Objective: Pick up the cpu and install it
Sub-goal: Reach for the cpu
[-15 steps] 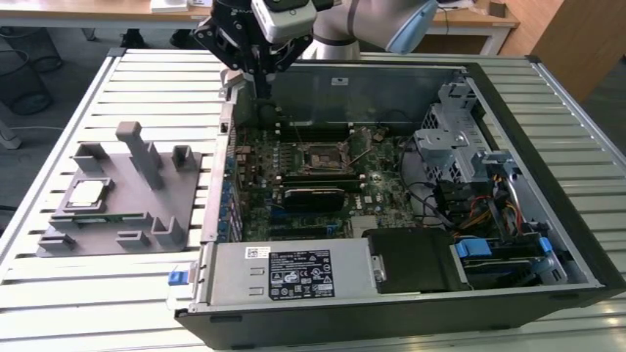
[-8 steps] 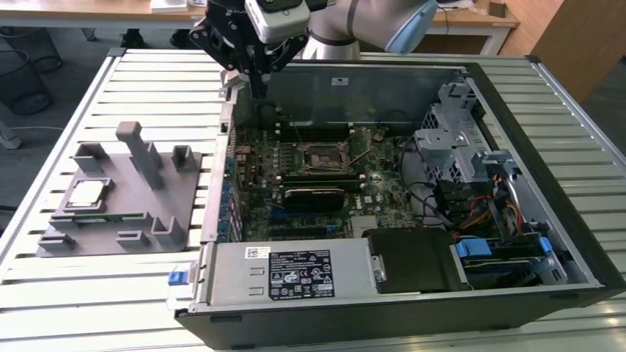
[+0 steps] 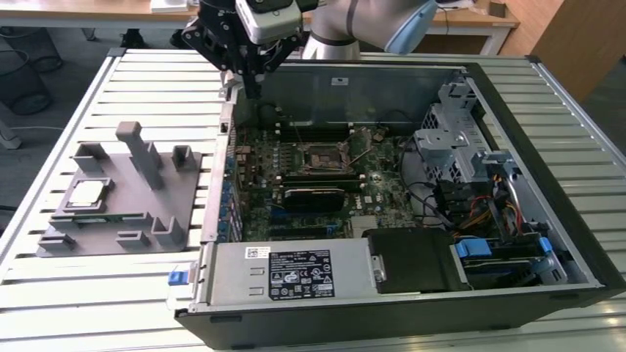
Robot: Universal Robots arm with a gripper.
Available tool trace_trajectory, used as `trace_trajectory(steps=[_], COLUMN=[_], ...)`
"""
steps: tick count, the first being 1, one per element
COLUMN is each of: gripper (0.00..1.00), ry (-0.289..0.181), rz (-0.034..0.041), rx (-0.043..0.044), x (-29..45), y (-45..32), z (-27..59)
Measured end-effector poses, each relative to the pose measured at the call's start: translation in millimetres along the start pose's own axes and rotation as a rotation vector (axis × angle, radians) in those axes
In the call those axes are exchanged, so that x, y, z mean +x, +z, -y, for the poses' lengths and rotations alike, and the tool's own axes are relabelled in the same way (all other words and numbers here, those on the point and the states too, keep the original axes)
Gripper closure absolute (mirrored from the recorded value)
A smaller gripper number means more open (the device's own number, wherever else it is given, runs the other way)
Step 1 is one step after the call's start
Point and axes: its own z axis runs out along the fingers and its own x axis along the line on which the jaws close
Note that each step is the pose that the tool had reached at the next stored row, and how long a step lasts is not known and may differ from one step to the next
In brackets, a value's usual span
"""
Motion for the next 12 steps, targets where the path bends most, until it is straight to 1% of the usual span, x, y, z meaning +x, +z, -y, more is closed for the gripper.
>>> trace_trajectory(steps=[12], gripper=[0.89], ry=[0.000], rz=[-0.0001], rx=[0.0000], x=[9.9], y=[0.7], z=[0.7])
